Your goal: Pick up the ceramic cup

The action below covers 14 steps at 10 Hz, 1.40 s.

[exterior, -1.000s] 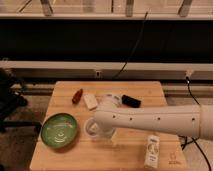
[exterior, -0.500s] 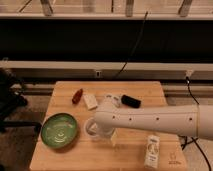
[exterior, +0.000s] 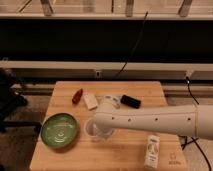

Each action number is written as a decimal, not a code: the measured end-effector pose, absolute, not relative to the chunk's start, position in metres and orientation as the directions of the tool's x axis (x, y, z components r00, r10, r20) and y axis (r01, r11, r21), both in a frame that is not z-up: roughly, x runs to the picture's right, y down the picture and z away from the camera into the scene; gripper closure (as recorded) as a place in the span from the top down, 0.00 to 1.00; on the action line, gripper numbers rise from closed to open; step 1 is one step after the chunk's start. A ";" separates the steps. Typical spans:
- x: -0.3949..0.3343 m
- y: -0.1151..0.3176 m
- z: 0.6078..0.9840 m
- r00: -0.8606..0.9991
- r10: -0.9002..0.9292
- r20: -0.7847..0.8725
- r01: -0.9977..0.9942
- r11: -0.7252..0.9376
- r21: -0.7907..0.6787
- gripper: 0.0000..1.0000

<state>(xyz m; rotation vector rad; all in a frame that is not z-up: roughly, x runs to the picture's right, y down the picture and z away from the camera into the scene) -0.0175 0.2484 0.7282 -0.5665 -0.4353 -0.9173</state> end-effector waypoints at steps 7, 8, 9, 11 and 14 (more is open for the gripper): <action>-0.023 0.247 0.726 0.532 -0.613 0.585 0.838 0.480 -0.260 0.00; -0.021 0.244 0.724 0.532 -0.614 0.583 0.838 0.477 -0.264 0.00; -0.022 0.236 0.722 0.533 -0.618 0.578 0.838 0.481 -0.259 0.00; -0.019 0.218 0.713 0.537 -0.631 0.559 0.837 0.484 -0.257 0.00; -0.014 0.194 0.701 0.547 -0.648 0.530 0.832 0.491 -0.259 0.00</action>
